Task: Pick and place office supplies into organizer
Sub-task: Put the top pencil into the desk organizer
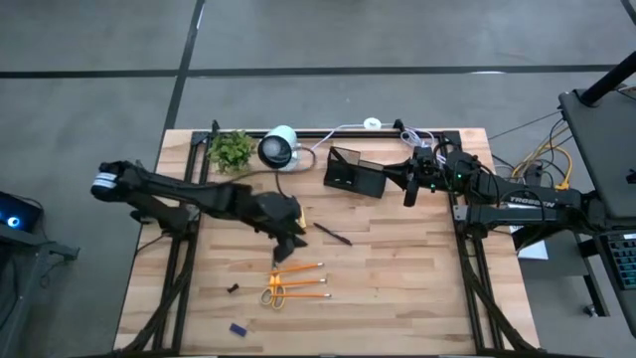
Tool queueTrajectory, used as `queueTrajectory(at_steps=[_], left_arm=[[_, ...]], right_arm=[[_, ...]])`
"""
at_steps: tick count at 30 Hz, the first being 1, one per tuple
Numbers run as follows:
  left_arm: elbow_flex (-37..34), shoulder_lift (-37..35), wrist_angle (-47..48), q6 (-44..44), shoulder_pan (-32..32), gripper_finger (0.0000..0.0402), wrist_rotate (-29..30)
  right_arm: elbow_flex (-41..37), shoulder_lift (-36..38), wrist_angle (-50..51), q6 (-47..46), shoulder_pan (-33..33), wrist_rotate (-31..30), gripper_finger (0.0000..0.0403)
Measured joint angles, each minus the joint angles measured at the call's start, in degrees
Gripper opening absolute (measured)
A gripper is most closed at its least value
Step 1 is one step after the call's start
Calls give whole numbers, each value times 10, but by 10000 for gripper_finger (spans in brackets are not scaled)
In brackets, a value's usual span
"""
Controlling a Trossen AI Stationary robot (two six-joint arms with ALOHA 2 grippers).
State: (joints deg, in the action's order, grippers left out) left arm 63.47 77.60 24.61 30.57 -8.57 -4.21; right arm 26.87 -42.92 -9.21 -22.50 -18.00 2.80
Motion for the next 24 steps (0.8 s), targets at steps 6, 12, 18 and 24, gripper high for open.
queueTrajectory(at_steps=[6,12,18,24], left_arm=[[36,68,15,-33,-38,166,-2],[46,119,61,-12,-64,166,-5],[51,171,59,39,-69,166,-7],[55,212,66,56,-76,166,-12]], right_arm=[[0,0,0,0,0,0,57],[0,0,8,0,0,1,57],[0,0,26,2,0,2,57],[0,0,35,2,0,2,57]])
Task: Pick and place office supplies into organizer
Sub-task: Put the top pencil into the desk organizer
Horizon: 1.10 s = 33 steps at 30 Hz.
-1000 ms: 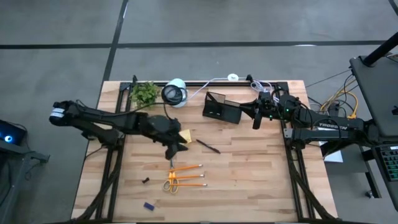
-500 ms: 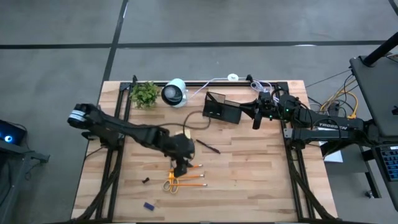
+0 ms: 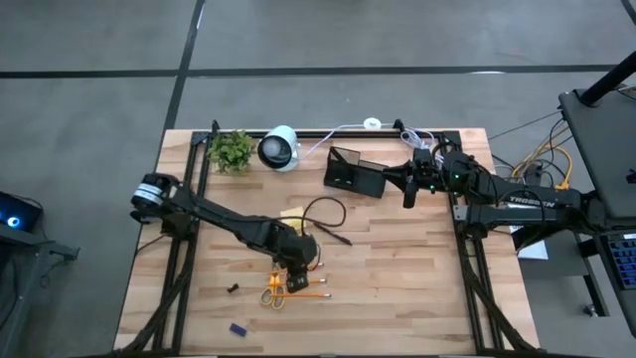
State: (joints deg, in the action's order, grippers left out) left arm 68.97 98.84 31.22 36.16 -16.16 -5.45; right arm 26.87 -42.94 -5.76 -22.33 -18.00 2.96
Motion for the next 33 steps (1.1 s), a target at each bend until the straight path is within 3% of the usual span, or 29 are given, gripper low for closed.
queueTrajectory(at_steps=[8,25,33], left_arm=[[0,25,57,0,-1,166,0],[-21,32,57,-7,-1,166,2],[-27,32,56,-10,-1,166,29]], right_arm=[[0,0,7,2,0,0,57],[0,0,13,5,0,-1,56],[0,0,12,24,0,-1,56]])
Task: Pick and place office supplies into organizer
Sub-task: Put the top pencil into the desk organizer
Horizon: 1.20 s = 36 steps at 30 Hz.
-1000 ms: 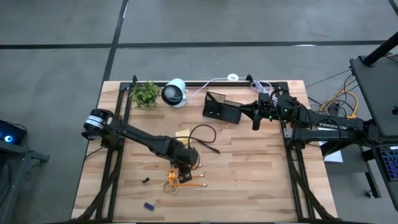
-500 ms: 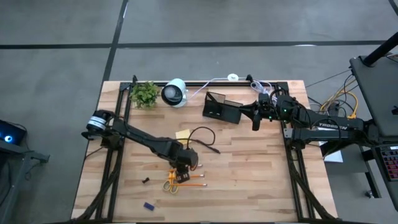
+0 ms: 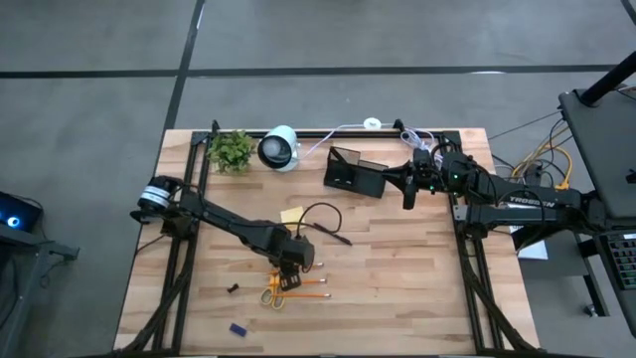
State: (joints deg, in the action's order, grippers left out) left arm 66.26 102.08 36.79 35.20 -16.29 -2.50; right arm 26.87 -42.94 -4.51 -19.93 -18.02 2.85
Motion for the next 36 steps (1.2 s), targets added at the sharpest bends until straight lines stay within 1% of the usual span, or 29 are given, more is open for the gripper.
queueTrajectory(at_steps=[8,17,23,25,31,36], left_arm=[[0,0,-4,-1,-1,166,0],[0,0,-12,-58,-3,166,-1],[-2,0,-14,-89,-9,166,30],[-3,6,-14,-90,-11,166,37],[-3,28,-19,-90,-13,166,30],[-3,31,-18,-85,-13,166,30]], right_arm=[[0,0,-1,6,0,0,56],[0,0,-1,6,0,0,57],[0,0,-1,6,0,0,57],[0,0,-1,6,0,0,57],[0,0,-1,8,0,0,57],[0,0,-3,8,0,0,57]])
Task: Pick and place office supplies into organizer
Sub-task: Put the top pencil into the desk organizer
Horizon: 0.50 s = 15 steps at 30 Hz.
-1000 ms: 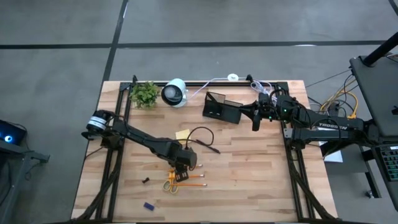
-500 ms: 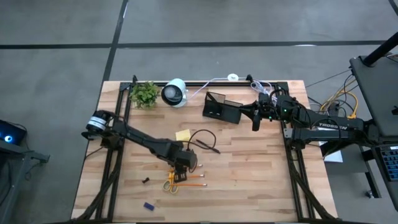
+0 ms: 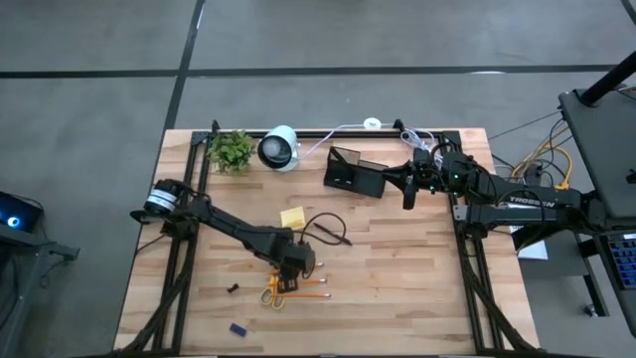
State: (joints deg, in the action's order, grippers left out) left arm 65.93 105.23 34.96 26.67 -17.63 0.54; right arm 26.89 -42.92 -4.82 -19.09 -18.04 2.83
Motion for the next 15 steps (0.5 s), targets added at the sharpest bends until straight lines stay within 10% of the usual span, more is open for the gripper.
queueTrajectory(at_steps=[15], left_arm=[[0,0,0,5,-2,147,3]], right_arm=[[0,0,-1,11,0,0,57]])
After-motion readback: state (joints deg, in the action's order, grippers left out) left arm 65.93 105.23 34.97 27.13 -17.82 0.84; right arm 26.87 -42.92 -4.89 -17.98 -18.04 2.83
